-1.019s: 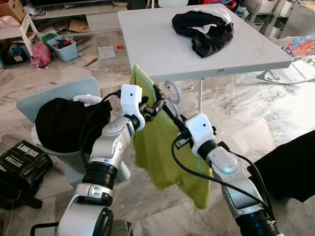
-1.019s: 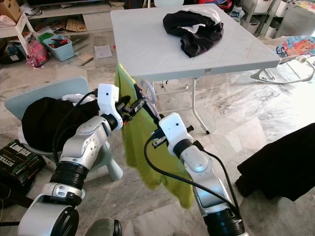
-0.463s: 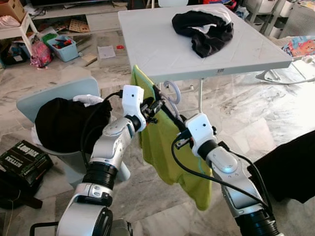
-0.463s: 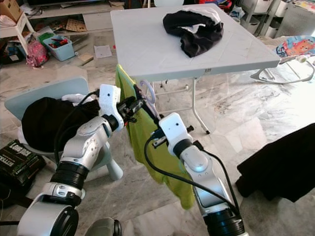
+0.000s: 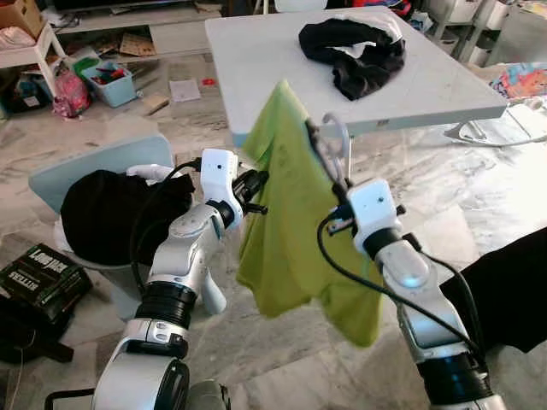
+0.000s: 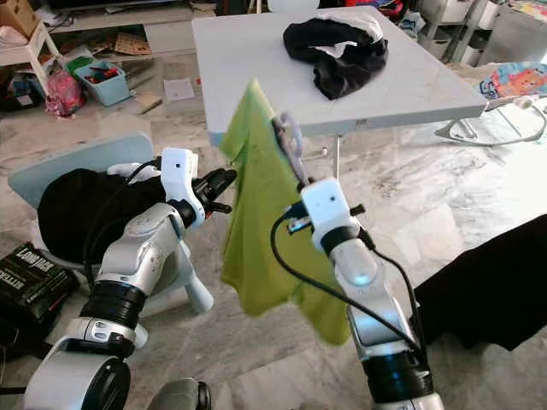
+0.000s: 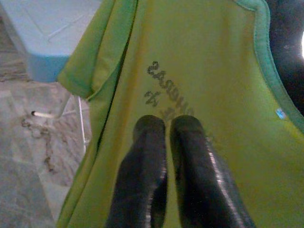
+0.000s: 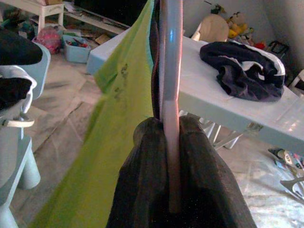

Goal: Hang hanger

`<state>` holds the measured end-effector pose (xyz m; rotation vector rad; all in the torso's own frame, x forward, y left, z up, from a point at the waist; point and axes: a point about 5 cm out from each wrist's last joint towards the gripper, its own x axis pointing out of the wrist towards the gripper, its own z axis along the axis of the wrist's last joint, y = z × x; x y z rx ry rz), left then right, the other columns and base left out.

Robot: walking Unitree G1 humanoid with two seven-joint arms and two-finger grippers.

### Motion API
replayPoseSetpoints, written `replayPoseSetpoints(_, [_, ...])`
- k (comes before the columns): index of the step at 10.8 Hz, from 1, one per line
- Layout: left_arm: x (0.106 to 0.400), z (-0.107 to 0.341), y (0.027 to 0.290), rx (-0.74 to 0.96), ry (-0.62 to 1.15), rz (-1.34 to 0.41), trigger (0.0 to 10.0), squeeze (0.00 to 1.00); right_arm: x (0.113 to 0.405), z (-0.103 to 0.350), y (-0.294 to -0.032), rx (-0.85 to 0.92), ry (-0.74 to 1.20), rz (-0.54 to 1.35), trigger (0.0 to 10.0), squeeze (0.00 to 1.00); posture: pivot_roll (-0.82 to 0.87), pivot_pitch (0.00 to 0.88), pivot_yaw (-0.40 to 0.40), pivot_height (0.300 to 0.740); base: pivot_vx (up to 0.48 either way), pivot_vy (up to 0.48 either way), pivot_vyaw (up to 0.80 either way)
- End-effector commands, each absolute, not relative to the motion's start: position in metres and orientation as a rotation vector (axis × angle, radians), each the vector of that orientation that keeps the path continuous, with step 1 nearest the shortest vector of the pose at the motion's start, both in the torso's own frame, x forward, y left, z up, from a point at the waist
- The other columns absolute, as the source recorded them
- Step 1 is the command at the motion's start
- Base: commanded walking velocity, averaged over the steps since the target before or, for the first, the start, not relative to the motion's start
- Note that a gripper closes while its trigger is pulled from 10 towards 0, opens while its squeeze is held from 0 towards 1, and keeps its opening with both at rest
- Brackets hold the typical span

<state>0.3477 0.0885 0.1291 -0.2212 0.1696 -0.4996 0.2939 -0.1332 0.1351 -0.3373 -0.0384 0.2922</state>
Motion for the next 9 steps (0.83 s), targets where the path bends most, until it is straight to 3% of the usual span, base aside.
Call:
replayPoseSetpoints(1, [0.349,0.130,0.091,-0.209,0.167,-0.488,0.0,0.00,0.298,0.144,-0.133,-0.336,-0.081,0.275,10.0,0.00,-0.11,0.000,-0.017,0.740,0.000,0.000,0.00])
replayPoseSetpoints(2, [0.349,0.132,0.092,-0.206,0.160,-0.485,0.0,0.00,0.295,0.142,-0.133,-0.336,-0.073,0.293,10.0,0.00,-0.11,0.000,-0.017,0.740,0.000,0.000,0.00])
replayPoseSetpoints(3, [0.351,0.137,0.090,-0.226,0.144,-0.486,10.0,0.00,0.292,0.139,-0.133,-0.336,-0.062,0.306,10.0,0.00,-0.11,0.000,-0.017,0.740,0.000,0.000,0.00])
replayPoseSetpoints(4, [0.352,0.143,0.083,-0.262,0.134,-0.508,10.0,0.00,0.291,0.137,-0.131,-0.330,-0.057,0.315,10.0,0.00,-0.11,0.000,-0.017,0.740,0.000,0.000,0.00])
replayPoseSetpoints(5, [0.349,0.145,0.072,-0.283,0.135,-0.558,10.0,1.00,0.289,0.136,-0.126,-0.324,-0.057,0.334,10.0,0.00,-0.11,0.000,-0.016,0.740,0.000,0.000,0.00])
replayPoseSetpoints(9, [0.348,0.145,0.056,-0.221,0.131,-0.609,10.0,1.00,0.280,0.127,-0.113,-0.324,-0.023,0.438,10.0,0.00,-0.11,0.000,-0.010,0.740,0.000,0.000,0.00])
